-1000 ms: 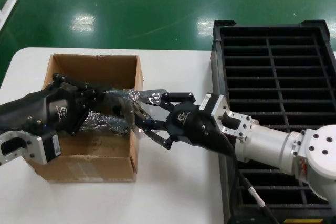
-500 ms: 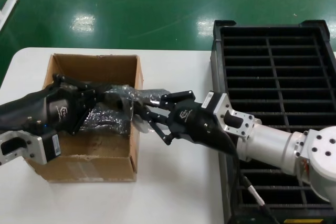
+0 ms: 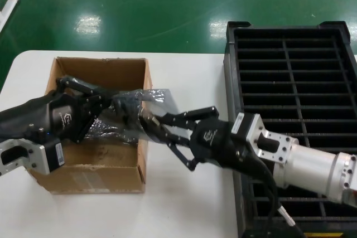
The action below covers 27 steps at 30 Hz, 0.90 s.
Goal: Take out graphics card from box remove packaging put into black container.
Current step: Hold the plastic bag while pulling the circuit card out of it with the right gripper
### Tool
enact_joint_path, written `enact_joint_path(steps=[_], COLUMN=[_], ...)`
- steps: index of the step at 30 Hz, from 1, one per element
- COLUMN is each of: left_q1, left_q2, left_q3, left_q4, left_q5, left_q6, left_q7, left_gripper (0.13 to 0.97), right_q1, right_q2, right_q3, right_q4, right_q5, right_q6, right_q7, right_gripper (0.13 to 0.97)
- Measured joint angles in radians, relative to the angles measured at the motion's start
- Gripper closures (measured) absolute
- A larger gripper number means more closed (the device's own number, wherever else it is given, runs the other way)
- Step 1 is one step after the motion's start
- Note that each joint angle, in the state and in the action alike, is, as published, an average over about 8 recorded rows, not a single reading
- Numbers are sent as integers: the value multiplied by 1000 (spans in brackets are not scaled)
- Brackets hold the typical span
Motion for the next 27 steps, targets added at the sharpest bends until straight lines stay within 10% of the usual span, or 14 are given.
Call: enact_joint_path(steps=[16,27], left_q1=[0,0], left_q2=[0,0], left_q3=[0,0], left_q4=[0,0], left_q5=[0,0], left_q6=[0,0], left_q7=[0,0], left_gripper=[959,959], right_q1=[-8,-104], right_q2=[26,230], right_q3=[-27,59], right_q4=[85,340], right_q5=[-52,-88], right_q6=[0,-13], right_q7=[3,174], right_gripper=[908,908])
